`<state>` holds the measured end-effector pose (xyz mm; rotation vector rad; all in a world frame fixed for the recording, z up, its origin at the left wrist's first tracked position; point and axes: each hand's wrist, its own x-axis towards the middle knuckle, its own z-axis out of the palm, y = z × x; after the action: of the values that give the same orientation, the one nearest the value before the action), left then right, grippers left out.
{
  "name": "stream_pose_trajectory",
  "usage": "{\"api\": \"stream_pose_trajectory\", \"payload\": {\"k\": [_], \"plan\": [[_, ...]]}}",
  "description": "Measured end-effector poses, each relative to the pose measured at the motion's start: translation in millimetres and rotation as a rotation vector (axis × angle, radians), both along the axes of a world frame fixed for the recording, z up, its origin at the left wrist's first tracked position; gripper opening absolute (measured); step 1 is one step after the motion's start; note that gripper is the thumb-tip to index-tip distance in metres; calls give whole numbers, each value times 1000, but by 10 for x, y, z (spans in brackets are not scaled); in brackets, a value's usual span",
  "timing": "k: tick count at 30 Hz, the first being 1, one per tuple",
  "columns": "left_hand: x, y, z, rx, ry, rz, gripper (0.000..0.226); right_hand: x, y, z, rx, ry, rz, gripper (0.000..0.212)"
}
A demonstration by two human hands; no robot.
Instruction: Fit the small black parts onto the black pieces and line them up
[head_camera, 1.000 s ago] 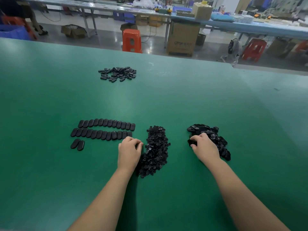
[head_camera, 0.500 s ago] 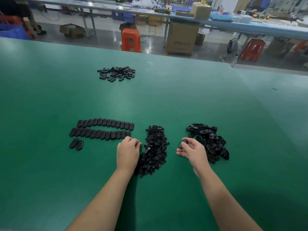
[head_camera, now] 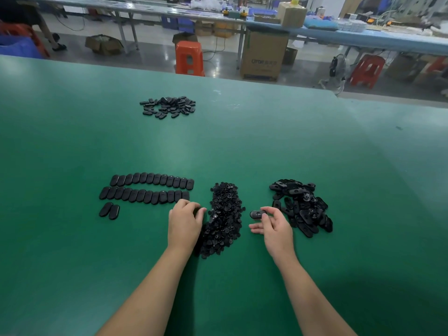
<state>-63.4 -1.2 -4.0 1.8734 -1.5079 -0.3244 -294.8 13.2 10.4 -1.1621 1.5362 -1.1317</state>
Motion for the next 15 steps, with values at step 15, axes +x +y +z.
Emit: {"api": "stream_pose_trajectory", "payload": {"k": [15], "plan": [[2, 21, 79, 34, 96, -14, 13, -38, 33, -29, -82, 198, -33, 16]]}}
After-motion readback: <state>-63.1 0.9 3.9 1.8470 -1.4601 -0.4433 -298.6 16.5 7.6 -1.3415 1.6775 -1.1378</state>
